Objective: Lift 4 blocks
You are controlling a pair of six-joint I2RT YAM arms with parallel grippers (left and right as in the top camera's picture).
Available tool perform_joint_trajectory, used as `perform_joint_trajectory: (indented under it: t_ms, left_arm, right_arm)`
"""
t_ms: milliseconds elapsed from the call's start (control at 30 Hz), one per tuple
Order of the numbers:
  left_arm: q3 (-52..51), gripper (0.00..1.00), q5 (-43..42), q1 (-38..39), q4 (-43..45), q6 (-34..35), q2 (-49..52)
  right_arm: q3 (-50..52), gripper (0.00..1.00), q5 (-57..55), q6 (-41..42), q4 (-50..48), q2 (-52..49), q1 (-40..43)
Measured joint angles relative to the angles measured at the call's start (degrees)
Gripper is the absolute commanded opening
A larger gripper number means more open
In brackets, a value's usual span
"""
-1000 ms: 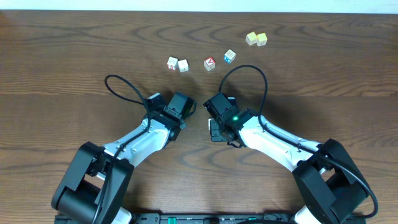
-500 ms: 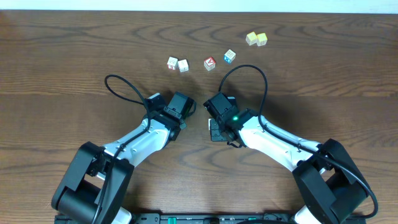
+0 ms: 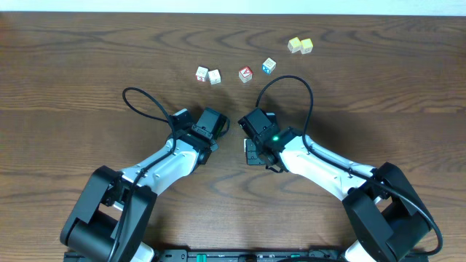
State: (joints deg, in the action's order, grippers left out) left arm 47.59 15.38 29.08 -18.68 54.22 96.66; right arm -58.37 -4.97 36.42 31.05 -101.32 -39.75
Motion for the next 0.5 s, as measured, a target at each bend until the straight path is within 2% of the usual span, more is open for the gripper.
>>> perform_joint_trajectory:
  t_ms: [500]
  left_arm:
    - [0.00,0.07,0.00,0.00,0.00,0.00,0.00]
  right_arm:
    - [0.00,0.01,5.29,-1.25,-0.04,0.00,-1.20]
